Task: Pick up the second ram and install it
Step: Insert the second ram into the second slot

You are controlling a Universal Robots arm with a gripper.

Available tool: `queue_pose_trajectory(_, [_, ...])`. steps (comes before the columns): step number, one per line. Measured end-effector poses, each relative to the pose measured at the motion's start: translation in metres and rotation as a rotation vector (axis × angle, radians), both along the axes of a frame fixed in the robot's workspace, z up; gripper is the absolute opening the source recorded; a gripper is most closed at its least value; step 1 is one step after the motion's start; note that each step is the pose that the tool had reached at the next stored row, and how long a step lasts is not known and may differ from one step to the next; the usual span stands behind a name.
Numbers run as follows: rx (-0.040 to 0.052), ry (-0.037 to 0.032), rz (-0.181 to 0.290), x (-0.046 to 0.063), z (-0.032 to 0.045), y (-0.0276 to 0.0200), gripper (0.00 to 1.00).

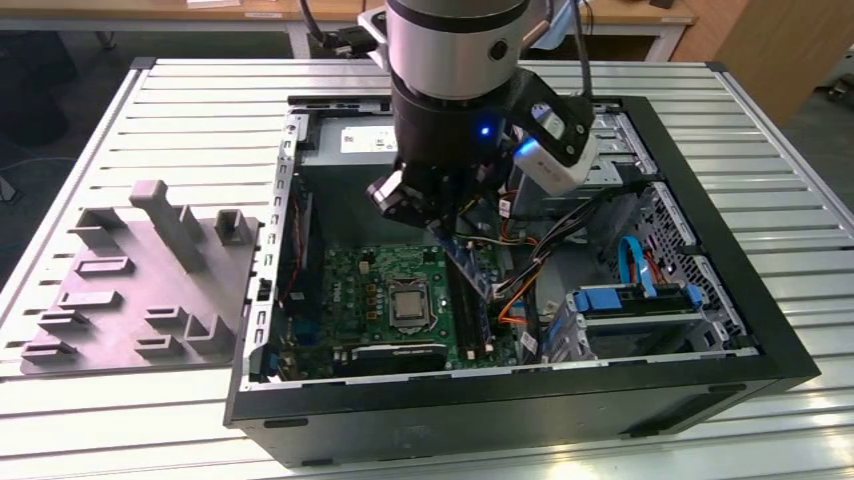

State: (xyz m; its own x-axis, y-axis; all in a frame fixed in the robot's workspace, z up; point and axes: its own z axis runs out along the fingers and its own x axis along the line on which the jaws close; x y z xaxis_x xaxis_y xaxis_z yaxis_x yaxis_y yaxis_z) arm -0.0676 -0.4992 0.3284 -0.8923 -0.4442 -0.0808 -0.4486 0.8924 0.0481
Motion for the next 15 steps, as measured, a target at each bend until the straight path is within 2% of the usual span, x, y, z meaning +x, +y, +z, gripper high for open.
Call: queue_pose_trajectory(15, [-0.0001,0.0000,-0.273,0.0000,-0.0014,0.0000,0.12])
